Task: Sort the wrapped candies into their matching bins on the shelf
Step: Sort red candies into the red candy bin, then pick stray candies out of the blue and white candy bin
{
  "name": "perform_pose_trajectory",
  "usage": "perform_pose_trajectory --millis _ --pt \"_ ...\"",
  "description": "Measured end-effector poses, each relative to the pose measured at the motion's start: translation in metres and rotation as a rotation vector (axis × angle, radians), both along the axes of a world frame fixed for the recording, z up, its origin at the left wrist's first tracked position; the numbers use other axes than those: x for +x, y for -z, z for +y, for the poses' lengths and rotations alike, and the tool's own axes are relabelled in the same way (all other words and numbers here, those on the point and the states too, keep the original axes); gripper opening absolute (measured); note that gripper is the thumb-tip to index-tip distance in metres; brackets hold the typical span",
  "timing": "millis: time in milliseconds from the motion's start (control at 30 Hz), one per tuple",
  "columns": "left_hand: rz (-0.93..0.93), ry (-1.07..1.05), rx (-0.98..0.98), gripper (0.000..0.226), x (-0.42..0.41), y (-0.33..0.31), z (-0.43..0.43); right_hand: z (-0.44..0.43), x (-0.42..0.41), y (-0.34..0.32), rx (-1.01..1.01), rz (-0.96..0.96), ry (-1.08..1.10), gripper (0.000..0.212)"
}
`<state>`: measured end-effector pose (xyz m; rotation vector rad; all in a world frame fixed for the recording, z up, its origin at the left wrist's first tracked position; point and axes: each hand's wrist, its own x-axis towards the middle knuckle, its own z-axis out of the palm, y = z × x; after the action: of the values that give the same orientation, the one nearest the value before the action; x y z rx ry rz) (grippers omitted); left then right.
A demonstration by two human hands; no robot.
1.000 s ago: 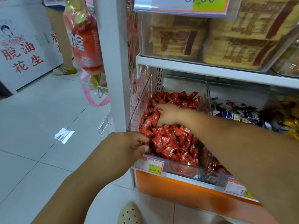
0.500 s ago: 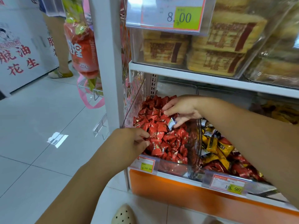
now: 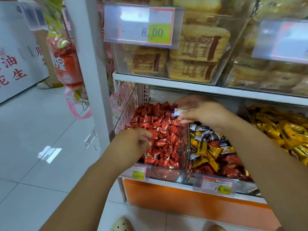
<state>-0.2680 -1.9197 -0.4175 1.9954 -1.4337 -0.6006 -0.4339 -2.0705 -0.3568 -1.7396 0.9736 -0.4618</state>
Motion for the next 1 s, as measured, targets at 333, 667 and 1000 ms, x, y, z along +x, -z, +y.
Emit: perform_pose_trajectory --millis 333,667,1000 --pt "-0.083 0.180 -0.138 0.026 -0.068 -0.015 -0.040 -0.003 -0.114 0.016 -0.507 0.243 0.364 0.026" --pt "-0.204 0.160 -0.229 0.021 -0.091 -0.016 -0.067 0.035 -0.092 0.061 -0.561 0.674 -0.028 0.049" --pt "-0.153 0.132 -0.298 0.021 -0.089 -0.006 -0.061 0.020 -0.089 0.062 -0.242 0.251 0.150 0.028"
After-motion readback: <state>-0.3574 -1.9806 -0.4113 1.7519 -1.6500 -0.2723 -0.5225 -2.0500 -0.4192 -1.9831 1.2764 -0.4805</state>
